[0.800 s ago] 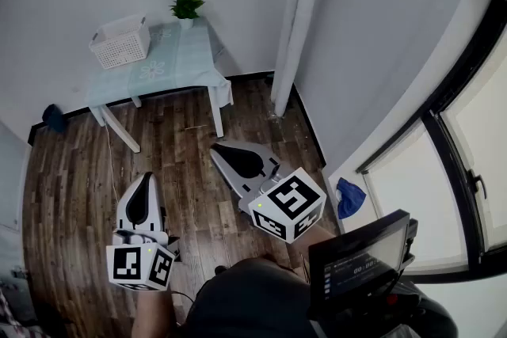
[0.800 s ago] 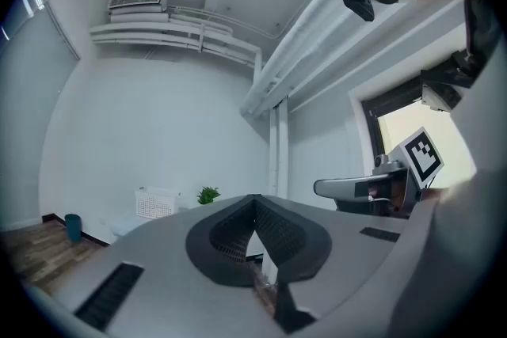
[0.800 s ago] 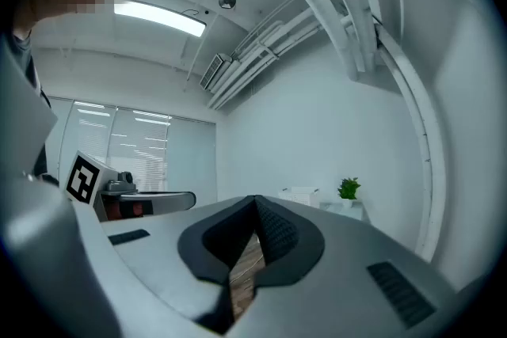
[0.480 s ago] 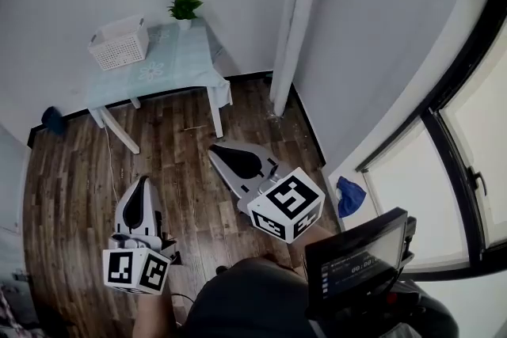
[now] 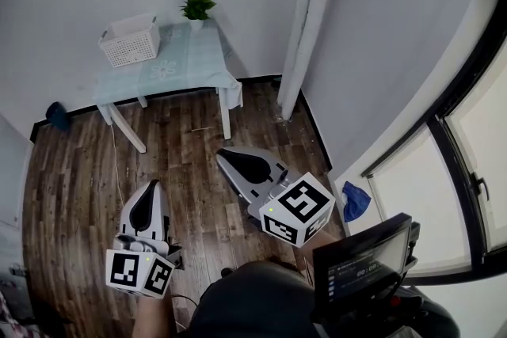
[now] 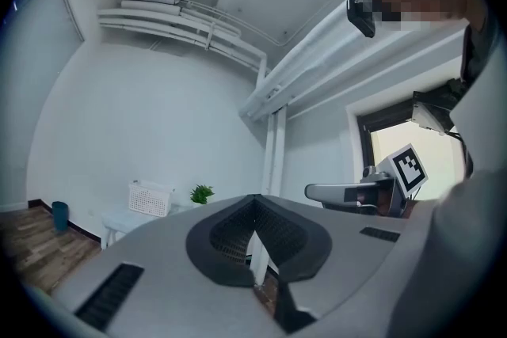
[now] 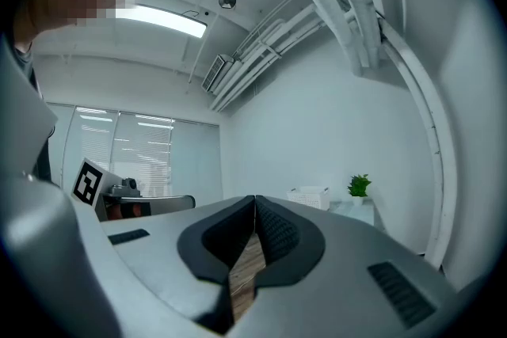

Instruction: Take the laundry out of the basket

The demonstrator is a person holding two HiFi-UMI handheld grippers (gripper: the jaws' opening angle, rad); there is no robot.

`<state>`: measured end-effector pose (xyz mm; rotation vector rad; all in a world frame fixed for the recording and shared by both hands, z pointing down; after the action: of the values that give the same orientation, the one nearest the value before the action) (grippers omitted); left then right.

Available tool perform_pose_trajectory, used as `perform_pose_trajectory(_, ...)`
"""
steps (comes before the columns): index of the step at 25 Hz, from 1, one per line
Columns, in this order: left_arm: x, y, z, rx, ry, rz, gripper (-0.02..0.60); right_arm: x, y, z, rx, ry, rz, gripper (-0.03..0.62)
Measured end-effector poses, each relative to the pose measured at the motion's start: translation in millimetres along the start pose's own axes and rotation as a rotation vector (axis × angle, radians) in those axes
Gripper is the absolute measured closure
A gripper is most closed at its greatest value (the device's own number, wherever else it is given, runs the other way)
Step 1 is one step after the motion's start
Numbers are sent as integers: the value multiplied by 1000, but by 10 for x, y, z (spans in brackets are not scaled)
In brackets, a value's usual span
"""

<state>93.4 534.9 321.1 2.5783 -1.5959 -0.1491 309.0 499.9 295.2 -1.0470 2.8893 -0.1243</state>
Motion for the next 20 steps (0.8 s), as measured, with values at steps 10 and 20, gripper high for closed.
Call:
perform_pose_trajectory(10,-99,687,-49,44,19,56,577,514,187,-188,49,-15,-36,577)
perform_pose_trajectory(20,518,1038,15,92,16,144,577,1159,-351,-119,21,-55,36,577)
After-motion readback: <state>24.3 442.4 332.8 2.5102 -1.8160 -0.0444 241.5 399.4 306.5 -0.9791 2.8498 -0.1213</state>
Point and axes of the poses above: the fingertips, and each gripper's own axes: x forward along the fingers, y to its left, z out of its top, the point moved 8 cm from there along -x, backward along the fingers, and after that the axes turned 5 degrees about z, right-handed, at the moved point
